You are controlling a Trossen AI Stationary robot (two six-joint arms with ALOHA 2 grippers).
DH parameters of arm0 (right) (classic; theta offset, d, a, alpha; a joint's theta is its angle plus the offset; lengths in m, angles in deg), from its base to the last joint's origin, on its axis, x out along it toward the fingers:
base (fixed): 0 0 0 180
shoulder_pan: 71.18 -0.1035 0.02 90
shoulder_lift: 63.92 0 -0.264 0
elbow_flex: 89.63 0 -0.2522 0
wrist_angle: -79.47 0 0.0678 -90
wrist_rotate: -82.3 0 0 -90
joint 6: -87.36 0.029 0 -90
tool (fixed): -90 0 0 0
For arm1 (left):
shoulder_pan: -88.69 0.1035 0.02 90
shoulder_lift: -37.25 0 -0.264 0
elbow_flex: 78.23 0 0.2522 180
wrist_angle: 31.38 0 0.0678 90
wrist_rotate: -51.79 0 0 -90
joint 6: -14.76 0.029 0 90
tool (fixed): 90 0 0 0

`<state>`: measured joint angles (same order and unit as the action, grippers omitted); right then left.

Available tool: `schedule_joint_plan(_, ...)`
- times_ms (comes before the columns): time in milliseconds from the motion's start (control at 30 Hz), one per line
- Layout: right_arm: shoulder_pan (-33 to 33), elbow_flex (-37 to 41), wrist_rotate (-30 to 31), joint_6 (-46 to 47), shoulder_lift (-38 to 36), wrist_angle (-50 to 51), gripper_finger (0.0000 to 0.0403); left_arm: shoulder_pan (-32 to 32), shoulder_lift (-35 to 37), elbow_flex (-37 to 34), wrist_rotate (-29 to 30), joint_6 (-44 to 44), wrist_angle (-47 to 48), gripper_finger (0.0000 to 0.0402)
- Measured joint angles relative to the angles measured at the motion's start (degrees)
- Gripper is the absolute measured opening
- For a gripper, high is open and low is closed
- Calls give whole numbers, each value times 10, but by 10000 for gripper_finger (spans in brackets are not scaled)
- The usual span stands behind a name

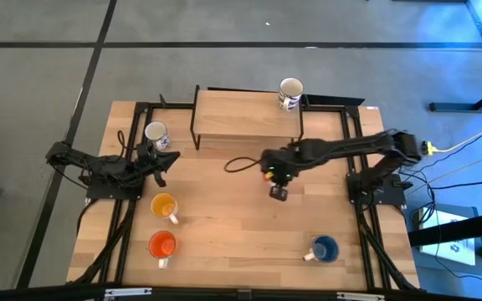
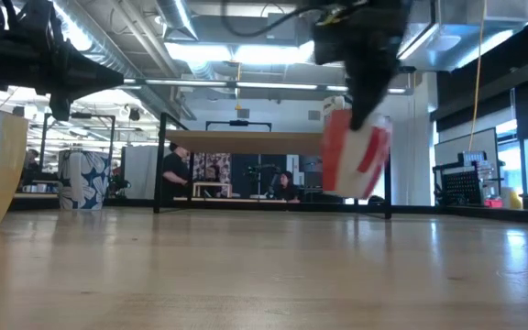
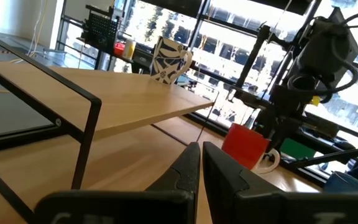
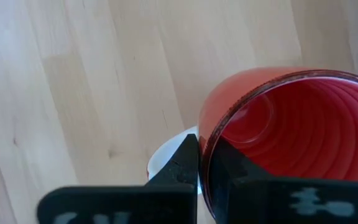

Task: Place coffee mugs
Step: Put the red mug on the shelf

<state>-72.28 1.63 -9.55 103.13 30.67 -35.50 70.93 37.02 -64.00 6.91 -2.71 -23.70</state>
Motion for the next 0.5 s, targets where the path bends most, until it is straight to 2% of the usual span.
schedule_joint_plan(233,0,-105,-7,-27,116,22,1,0,0,0,0,0,8,21)
schedule_joint_plan(500,0,-155,-30,-27,173,39,1,0,0,0,0,-21,11,90)
